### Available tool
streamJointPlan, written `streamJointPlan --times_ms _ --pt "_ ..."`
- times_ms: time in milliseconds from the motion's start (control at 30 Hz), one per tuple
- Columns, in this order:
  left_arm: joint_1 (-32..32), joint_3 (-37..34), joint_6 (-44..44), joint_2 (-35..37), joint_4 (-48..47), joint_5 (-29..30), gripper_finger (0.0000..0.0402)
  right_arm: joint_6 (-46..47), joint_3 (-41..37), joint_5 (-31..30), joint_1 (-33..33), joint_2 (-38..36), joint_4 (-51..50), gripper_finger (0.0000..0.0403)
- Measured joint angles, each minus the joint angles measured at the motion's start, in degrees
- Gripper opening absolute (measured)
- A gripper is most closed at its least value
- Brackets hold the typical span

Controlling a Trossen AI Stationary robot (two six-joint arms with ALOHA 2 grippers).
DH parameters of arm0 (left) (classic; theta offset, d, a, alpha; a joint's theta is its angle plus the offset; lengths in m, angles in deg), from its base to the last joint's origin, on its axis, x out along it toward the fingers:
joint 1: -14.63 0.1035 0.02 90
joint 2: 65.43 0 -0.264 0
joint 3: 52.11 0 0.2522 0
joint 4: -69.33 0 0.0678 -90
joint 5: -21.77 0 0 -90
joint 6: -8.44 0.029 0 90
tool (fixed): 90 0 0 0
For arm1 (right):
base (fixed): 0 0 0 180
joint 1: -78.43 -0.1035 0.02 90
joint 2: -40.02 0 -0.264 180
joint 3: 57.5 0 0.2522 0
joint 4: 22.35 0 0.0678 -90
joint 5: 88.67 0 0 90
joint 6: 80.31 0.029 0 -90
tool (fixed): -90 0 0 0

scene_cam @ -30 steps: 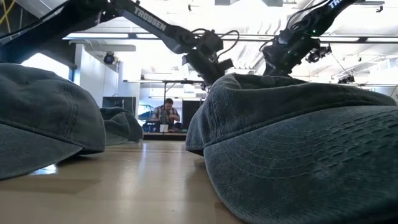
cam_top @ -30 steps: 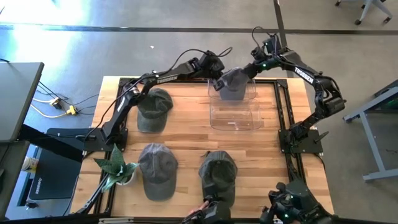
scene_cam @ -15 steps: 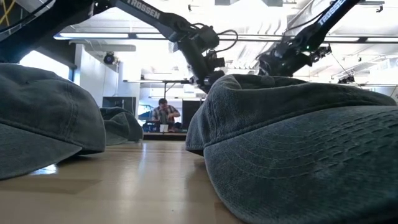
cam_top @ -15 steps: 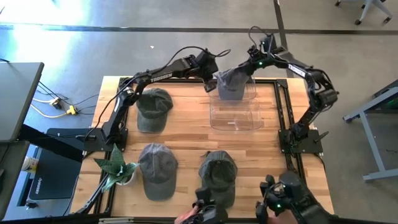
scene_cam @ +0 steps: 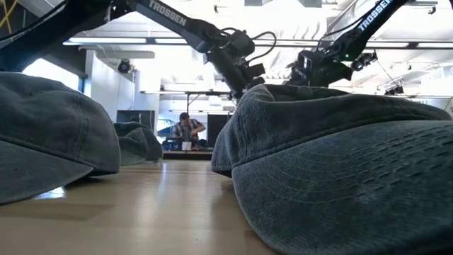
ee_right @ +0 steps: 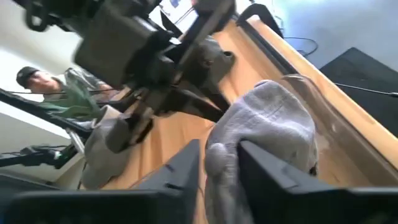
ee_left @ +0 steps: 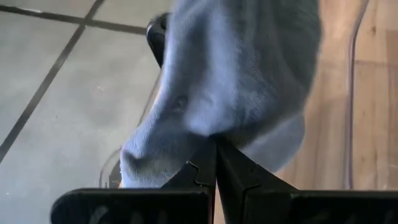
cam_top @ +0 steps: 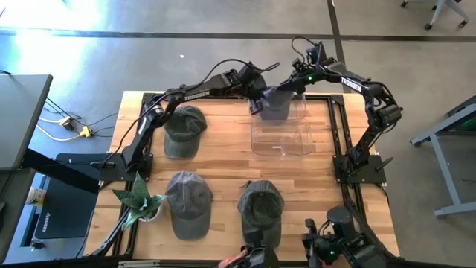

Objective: Pick & Place hat
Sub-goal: Put the right gray cap into the top transparent bin

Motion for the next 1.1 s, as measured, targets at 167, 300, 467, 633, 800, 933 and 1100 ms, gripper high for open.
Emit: streamJointPlan --times_ms 167,300,467,633,800,933,1100 --pt "-0.7 0.0 0.5 -0.1 2.4 -1.0 0.0000 -2.1 0.0 1.1 -0.9 -0.1 -2.3 0.0026" --pt "-0.8 -0.1 1.6 3.0 1.4 -6.3 0.0000 -2.7 0.0 1.1 -1.7 -0.1 -4.6 0.0051" --pt "1.3 0.2 -0.7 6.8 0.3 -5.7 0.0000 -2.9 0.0 1.1 -1.9 -0.1 -5.6 0.0047" --pt "5.5 0.0 -10.6 6.4 4.4 -7.0 0.0000 -3.3 0.0 0.9 -1.9 -0.1 -5.6 0.0027" --pt "7.3 -0.1 -11.5 3.2 2.8 -7.4 0.0000 -2.5 0.0 0.7 -1.9 -0.3 -5.9 0.0049" --pt "7.0 -0.1 -10.8 1.7 0.9 -10.5 0.0000 -2.5 0.0 -1.8 -1.8 -1.5 -7.4 0.0061" --pt "6.4 0.0 -8.5 1.8 -3.9 -7.0 0.0000 -2.9 0.0 -5.5 -0.2 -4.0 -8.7 0.0033"
